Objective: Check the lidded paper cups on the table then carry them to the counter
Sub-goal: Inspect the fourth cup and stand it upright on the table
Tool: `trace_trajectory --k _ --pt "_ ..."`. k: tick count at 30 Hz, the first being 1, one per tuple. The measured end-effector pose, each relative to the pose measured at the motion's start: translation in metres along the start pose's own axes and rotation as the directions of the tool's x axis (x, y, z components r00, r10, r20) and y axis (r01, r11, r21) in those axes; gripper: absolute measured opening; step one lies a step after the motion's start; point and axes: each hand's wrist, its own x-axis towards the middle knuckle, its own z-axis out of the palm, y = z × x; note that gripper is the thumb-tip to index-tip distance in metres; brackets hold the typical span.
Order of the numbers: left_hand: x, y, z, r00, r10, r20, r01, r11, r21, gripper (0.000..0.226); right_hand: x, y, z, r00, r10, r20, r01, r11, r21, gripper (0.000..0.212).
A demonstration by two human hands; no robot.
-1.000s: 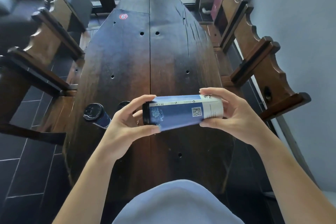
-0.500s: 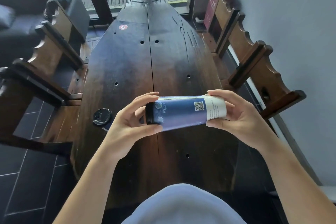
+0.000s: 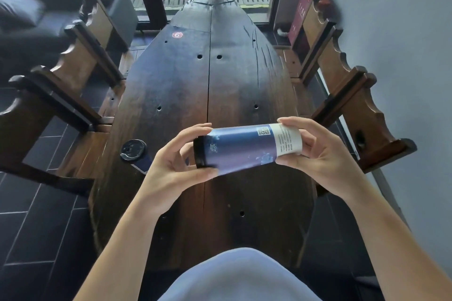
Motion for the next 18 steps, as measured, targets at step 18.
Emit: trace_trajectory --k 18 --pt "0.018 -0.001 0.036 0.998 -0.055 -0.016 0.055 0.998 -0.013 0.070 0.002 0.020 -0.030 0.998 -0.061 -0.003 0.060 0.985 -0.160 0.075"
